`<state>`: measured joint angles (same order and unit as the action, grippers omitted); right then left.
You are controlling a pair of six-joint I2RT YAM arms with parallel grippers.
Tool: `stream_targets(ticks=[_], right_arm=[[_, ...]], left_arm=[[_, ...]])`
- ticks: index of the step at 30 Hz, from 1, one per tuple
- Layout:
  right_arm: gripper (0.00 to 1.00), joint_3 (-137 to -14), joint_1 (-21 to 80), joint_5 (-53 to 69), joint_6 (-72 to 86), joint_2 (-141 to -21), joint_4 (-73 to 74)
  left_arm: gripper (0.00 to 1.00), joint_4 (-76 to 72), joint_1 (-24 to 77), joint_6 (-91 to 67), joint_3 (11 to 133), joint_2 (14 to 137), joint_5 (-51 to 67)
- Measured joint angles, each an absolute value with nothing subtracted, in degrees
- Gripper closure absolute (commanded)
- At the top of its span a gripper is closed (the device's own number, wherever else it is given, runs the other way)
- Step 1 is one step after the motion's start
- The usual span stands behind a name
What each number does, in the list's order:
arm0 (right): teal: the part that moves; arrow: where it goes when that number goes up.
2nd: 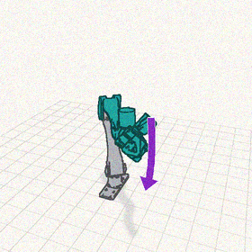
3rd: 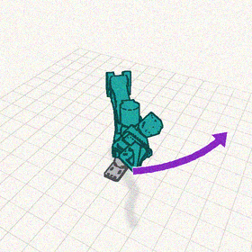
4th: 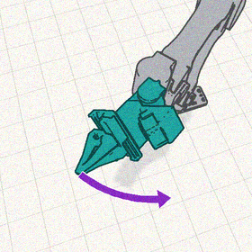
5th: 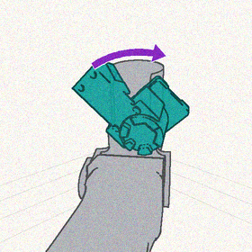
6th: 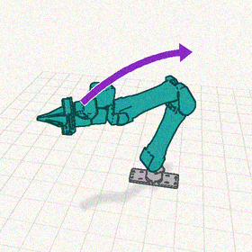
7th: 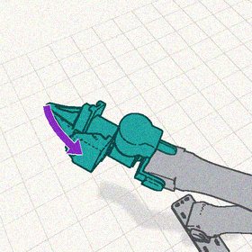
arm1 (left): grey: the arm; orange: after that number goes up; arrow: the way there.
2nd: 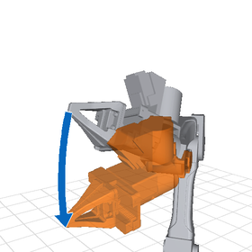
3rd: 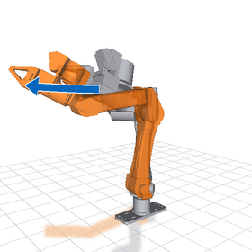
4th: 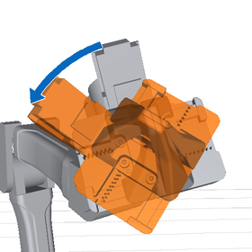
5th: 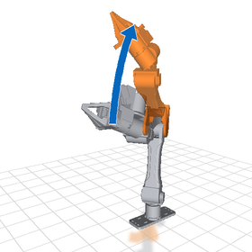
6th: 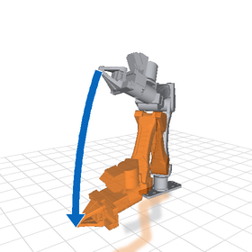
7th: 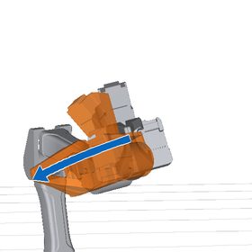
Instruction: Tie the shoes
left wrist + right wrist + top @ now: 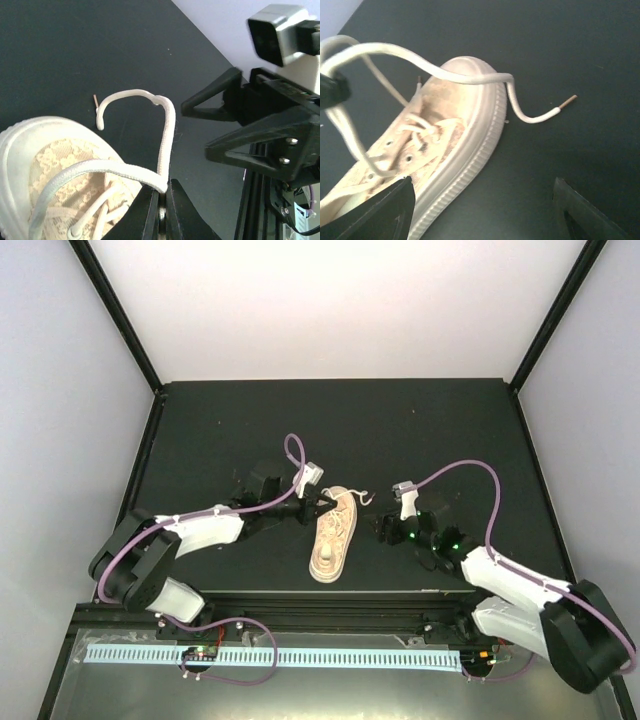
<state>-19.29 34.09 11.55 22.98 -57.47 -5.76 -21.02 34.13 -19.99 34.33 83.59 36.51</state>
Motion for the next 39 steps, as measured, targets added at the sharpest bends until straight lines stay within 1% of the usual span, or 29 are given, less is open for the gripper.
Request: stream_targets(ticks=[4,7,12,14,16,18,19,24,25,29,31,34,39], right_arm=[[0.19,-18.57,31.64,13.47,23.68,-63.40,-11.35],[0.20,-19.46,31.42,14.55,22.15,-67.68,-15.29],[0.20,-20.86,31.40,13.17,18.09,-72.49,-21.96],[0.21,-21.82,31.40,11.90,16.36,-74.89,-24.27],[0.25,-23.35,31.35,11.03,14.63,-77.87,-25.82],[0.31,-25.34,31.35,10.83,12.75,-80.97,-26.96],[0.39,-26.09,31.38,11.05,11.94,-82.00,-27.38],[0.96,-28.64,31.35,13.93,9.26,-83.99,-28.71],[0.98,-28.99,31.38,14.50,8.69,-83.83,-28.64],[0.98,-30.48,31.35,17.52,8.25,-81.32,-24.60],[0.98,-31.22,31.35,19.00,8.25,-78.43,-20.16],[0.98,-34.35,31.35,21.82,9.30,-73.76,-10.37],[0.98,-42.06,32.03,27.79,11.97,-69.34,6.22]], left_arm=[[0.98,-20.97,34.13,-19.51,36.34,84.77,37.41],[0.99,-20.58,34.13,-18.90,37.19,85.14,38.00],[0.98,-18.81,34.13,-17.69,38.35,85.62,38.52],[0.98,-18.24,34.13,-17.15,38.46,85.62,38.68],[0.99,-17.39,34.13,-16.67,38.46,85.62,38.79],[0.99,-16.71,34.13,-16.34,38.46,85.62,38.85],[0.98,-16.38,34.13,-16.21,38.46,85.62,38.85],[0.98,-15.55,34.13,-15.79,38.46,85.60,38.72],[0.98,-15.44,34.11,-15.73,38.46,85.54,38.44],[0.99,-15.42,34.00,-15.66,38.44,84.64,37.10],[0.98,-15.46,33.89,-15.64,38.44,84.07,36.99],[0.99,-15.44,33.80,-15.64,38.44,84.01,37.01],[0.99,-15.49,33.80,-15.62,38.44,84.01,37.36]])
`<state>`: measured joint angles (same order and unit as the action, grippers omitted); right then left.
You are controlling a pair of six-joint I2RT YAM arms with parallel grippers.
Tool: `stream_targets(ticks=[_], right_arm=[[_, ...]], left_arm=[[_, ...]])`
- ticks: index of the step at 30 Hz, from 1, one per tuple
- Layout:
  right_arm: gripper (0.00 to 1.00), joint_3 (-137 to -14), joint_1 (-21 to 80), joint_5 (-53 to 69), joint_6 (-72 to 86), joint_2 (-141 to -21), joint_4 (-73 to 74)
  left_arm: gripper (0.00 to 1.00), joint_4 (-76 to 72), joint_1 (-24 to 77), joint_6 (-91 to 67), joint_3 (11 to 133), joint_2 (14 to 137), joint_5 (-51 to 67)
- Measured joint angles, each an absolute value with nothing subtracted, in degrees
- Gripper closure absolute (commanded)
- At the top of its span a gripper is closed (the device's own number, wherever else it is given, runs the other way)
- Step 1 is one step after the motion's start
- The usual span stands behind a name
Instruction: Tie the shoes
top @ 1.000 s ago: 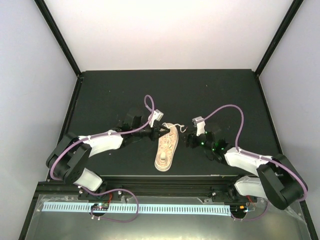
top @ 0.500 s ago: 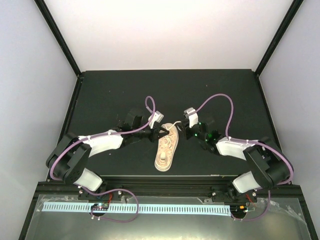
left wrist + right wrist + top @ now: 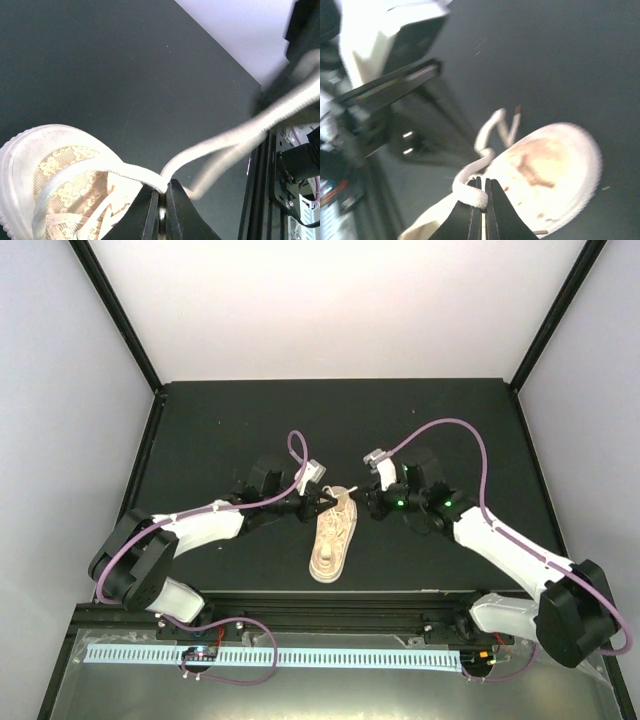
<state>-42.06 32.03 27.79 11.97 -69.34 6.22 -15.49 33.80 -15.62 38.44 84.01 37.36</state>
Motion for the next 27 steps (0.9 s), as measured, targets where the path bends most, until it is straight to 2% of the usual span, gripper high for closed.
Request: stream_targets(ticks=[3,7,12,18,21,26,27], right_arm=[[0.98,-43.88,34.22,33.19,13.72,-67.59,13.50],[0.93,-41.08,38.13,41.19,17.67,-67.02,16.64],[0.92,-33.58,41.60,45.12,23.03,-68.34,12.21],[0.92,-31.79,43.31,45.60,25.69,-75.83,4.23],[0.81,-31.79,44.05,45.34,25.69,-78.22,2.63],[0.45,-31.81,44.34,40.16,24.12,-76.34,4.54],[0.40,-31.81,44.34,37.30,22.92,-74.17,5.91]], left_arm=[[0.98,-15.46,33.80,-15.42,38.44,83.99,37.74],[0.98,-15.44,33.80,-15.05,38.44,83.99,38.00],[0.98,-15.46,33.82,-15.09,38.26,83.96,39.51],[0.98,-15.49,33.80,-15.22,37.30,83.37,40.27],[0.99,-15.49,33.80,-15.22,37.30,83.31,40.38],[0.98,-15.53,33.80,-15.22,37.30,83.22,40.36],[0.98,-15.51,33.80,-15.22,37.30,83.22,40.36]])
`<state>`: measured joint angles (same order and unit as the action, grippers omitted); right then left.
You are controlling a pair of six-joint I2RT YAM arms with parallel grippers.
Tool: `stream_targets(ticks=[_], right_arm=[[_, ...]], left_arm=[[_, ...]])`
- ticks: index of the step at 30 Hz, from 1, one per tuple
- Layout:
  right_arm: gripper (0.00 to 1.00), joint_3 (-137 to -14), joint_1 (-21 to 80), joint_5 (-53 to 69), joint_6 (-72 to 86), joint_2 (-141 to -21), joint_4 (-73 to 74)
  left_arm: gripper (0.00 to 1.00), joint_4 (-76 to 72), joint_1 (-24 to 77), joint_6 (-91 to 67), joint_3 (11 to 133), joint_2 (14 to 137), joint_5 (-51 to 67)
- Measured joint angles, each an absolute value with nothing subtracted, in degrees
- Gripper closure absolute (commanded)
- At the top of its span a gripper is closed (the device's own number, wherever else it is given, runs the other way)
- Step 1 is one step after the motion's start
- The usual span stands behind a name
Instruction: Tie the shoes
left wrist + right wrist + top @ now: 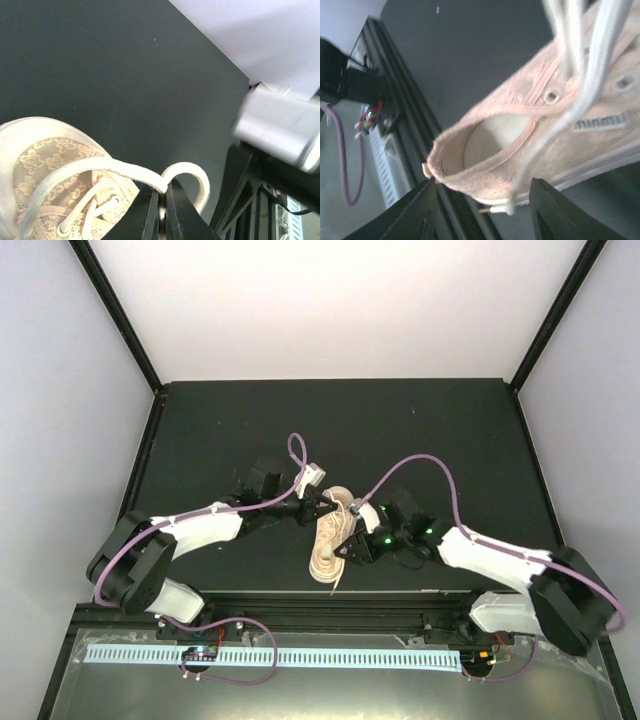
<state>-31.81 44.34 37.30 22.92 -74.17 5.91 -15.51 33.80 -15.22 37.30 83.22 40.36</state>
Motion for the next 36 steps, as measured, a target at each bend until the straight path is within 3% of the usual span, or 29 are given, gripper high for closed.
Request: stream_targets(ticks=[4,8,18,20,24,36], right_arm=[[0.29,-31.83,42.94,29.28,20.64,-64.38,8.86],[0.28,-30.83,38.72,26.13,19.09,-59.05,6.79],[0.71,-27.42,35.64,30.39,16.86,-70.65,-5.19],[0.76,-27.40,35.59,31.51,16.51,-72.60,-6.72],[0.85,-27.40,35.59,32.86,15.35,-75.02,-9.56],[0.96,-27.40,35.59,40.36,15.14,-80.25,-16.40]], left_arm=[[0.98,-15.46,33.80,-15.18,37.28,82.91,40.47],[0.98,-15.46,33.80,-15.16,37.30,82.56,40.71],[0.98,-15.46,33.80,-15.11,37.28,82.48,40.82],[0.98,-15.46,33.80,-15.09,37.30,82.48,40.82],[0.98,-15.46,33.80,-15.09,37.30,82.48,40.82],[0.98,-15.44,33.80,-15.00,37.30,82.48,40.82]])
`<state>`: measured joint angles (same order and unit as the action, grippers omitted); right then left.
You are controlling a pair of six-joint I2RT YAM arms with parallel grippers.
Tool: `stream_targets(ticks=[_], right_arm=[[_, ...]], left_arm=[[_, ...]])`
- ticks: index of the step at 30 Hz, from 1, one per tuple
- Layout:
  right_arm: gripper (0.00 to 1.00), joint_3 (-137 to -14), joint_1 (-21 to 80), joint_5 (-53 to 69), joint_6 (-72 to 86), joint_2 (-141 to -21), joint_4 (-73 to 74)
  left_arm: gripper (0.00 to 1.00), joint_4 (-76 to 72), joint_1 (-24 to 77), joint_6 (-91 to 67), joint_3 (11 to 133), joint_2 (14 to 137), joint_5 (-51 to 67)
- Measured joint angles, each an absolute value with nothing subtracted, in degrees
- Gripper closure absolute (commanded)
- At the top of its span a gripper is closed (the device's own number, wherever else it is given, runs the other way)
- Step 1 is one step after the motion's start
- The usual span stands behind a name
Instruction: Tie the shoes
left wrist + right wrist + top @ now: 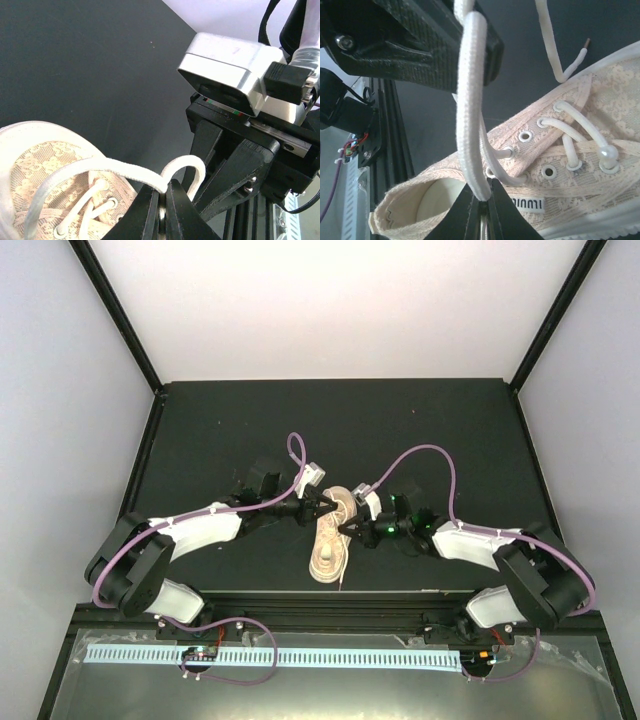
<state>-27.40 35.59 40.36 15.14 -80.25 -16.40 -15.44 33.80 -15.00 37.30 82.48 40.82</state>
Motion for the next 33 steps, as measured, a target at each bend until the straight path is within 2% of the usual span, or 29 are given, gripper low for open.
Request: stream_targets(ticks=[17,33], right_arm=[[0.98,-28.88,36.75,40.95,15.46,-80.51,-19.84],[0.98,-30.92,42.85,41.69,18.90,-74.87,-14.68]], left_arm=[[0.98,-14.79,33.80,-14.98,37.30,82.48,40.69],[0.96,-15.22,33.80,-15.53,37.26,82.48,39.66]])
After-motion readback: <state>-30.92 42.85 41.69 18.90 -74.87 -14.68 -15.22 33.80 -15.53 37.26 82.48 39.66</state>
